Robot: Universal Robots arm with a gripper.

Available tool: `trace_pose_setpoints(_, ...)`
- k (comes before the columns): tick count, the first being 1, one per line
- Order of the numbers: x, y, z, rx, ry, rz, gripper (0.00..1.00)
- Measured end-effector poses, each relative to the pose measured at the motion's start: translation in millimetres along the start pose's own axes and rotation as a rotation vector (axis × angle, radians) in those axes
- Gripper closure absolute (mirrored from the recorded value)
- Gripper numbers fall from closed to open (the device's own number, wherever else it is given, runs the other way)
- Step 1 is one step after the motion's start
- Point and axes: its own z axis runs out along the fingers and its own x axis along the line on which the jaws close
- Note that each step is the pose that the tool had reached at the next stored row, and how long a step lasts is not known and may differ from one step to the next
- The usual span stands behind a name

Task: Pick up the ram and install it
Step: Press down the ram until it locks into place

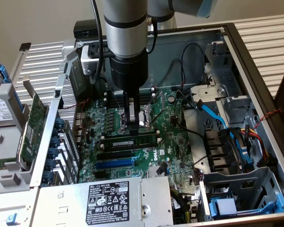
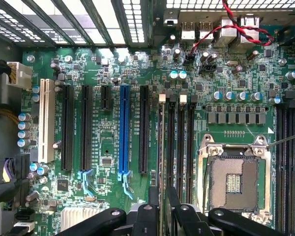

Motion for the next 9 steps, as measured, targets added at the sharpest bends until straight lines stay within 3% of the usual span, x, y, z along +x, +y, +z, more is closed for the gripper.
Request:
trace_pose_setpoints(3, -0.7, 0.6, 0.0, -0.0009, 0.0001, 0.002, 0.81)
trace_pose_setpoints(4, -1.0, 0.7, 0.1, -0.0009, -0.0001, 0.003, 0.88)
trace_pose_setpoints(9, -2.3, 0.9, 2.3, -0.0065, 0.0008, 0.012, 0.90)
